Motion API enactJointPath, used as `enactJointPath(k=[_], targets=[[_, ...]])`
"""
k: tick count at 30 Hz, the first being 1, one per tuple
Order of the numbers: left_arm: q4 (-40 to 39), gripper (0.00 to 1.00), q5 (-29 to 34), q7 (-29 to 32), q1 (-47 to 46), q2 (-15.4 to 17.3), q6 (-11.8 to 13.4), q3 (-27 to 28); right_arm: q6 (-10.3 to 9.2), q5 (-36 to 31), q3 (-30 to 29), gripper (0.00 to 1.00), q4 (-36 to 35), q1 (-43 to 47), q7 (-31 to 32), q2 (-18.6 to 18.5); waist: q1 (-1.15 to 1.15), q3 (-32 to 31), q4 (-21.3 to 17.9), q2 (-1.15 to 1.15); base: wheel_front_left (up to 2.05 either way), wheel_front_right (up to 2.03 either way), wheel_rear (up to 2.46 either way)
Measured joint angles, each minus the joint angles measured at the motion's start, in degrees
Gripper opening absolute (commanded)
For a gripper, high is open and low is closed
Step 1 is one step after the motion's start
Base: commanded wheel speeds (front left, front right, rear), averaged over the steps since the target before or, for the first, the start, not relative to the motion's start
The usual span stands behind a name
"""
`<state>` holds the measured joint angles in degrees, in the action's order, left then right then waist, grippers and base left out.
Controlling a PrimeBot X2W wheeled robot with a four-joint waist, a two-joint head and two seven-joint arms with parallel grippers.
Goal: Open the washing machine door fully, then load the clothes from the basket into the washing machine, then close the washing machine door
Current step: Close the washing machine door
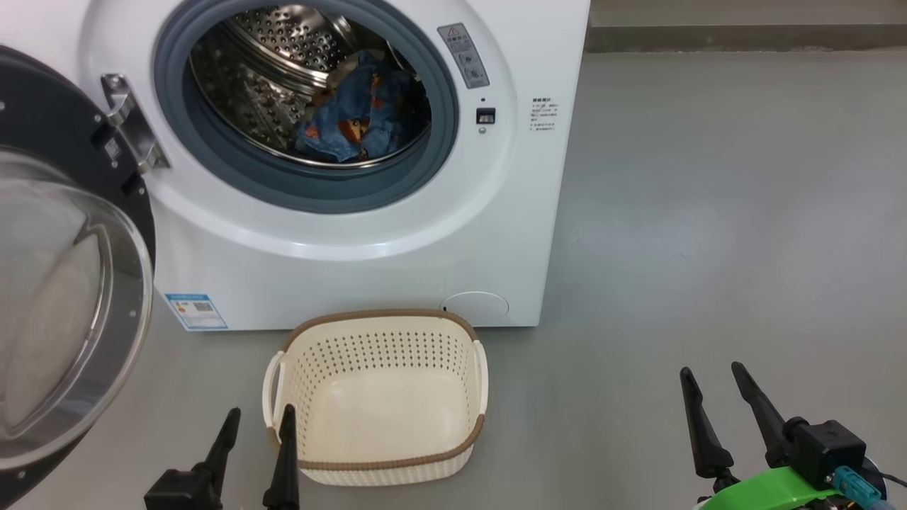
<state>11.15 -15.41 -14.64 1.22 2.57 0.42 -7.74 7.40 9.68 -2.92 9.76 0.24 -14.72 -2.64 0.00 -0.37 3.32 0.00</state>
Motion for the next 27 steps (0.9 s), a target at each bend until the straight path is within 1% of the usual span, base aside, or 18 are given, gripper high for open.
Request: enactJointPath(k=[5, 27], targets=[[0.01, 1.00, 0.09, 0.00, 0.00, 0.00, -0.01, -0.13, 0.00, 0.00, 0.15, 1.00, 0.18, 0.00, 0.00, 0.01, 0.00, 0.01, 0.03, 0.00, -0.38, 0.38, 0.00], [0.14, 1.00, 0.42, 0.00, -0.01, 0.00, 0.42, -0.38, 0.00, 0.00, 0.22, 1.00, 0.42, 0.00, 0.00, 0.01, 0.00, 0.21, -0.03, 0.00, 0.00, 0.00, 0.00]])
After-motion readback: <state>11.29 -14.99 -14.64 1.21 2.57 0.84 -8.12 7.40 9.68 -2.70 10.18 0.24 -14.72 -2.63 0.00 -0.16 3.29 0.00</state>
